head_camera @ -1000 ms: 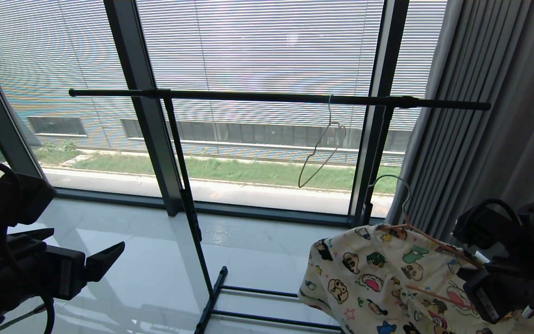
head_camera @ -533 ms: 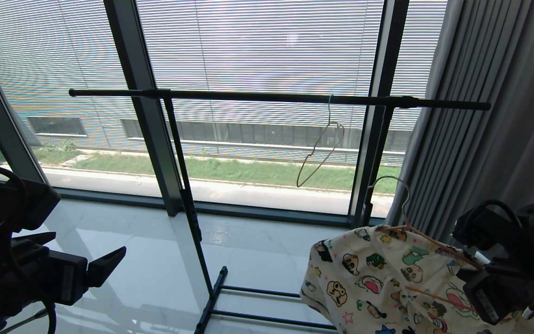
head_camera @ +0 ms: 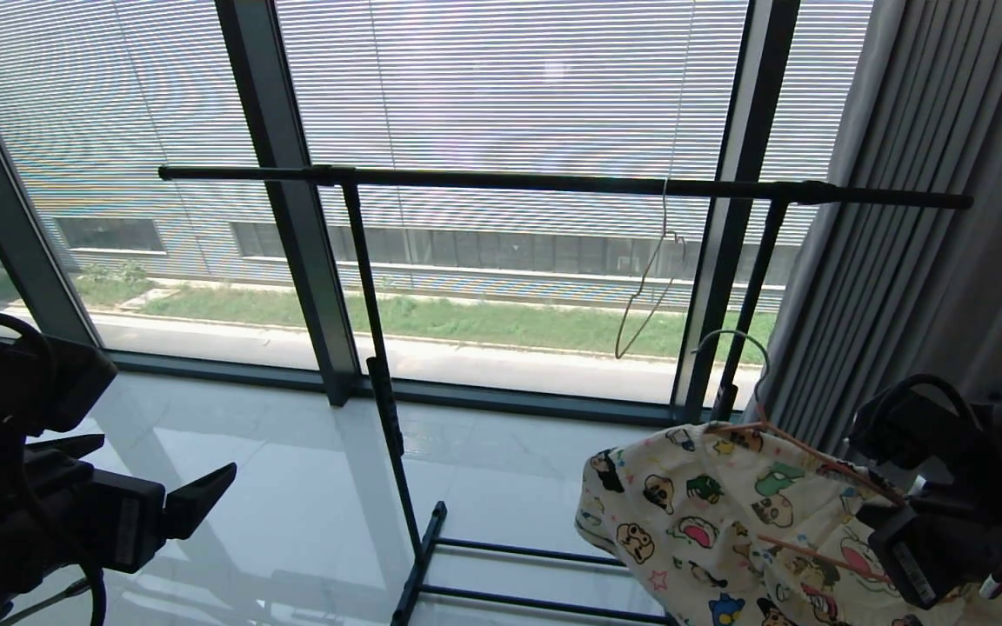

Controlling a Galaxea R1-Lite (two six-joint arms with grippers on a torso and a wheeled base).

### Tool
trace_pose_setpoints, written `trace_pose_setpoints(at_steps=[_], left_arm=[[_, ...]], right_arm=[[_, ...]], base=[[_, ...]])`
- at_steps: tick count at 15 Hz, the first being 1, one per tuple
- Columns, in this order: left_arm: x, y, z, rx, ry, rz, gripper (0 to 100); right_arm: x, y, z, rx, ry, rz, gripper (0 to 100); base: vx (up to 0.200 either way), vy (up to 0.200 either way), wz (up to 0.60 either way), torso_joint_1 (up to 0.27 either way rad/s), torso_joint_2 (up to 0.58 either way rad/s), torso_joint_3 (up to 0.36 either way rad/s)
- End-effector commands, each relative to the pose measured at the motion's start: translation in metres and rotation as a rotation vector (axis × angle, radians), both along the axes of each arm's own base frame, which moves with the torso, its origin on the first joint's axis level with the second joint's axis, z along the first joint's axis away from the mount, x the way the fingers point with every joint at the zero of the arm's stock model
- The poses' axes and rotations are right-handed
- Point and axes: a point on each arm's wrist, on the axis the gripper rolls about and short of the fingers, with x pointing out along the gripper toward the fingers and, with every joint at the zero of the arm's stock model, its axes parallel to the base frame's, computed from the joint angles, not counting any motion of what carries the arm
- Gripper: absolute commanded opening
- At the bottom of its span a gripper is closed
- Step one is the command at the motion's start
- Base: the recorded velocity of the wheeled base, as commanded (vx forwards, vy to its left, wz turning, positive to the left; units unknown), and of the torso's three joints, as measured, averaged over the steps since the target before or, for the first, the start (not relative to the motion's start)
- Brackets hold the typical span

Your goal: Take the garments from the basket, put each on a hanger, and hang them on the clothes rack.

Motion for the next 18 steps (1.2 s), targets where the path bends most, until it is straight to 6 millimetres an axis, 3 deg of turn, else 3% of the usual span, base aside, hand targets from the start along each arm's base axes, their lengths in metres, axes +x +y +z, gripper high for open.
trace_pose_setpoints(at_steps=[1, 10, 14, 18], left_arm=[[0.000, 0.000, -0.001, 0.001, 0.003, 0.000, 100], [-0.001, 0.000, -0.005, 0.004, 0.019, 0.001, 100], [-0.001, 0.000, -0.006, 0.004, 0.020, 0.001, 100], [-0.003, 0.001, -0.004, 0.003, 0.010, 0.000, 100]], right_arm=[[0.000, 0.000, -0.001, -0.002, 0.003, 0.001, 0], [0.001, 0.006, -0.001, 0.047, 0.011, -0.014, 0], [0.025, 0.043, 0.007, 0.235, 0.018, -0.094, 0], [0.060, 0.078, 0.012, 0.314, 0.000, -0.194, 0]], base=[[0.000, 0.200, 0.00, 0.007, 0.00, -0.002], [0.000, 0.022, 0.00, 0.000, 0.00, 0.000], [0.000, 0.000, 0.00, 0.000, 0.00, 0.000], [0.000, 0.000, 0.00, 0.000, 0.00, 0.000]])
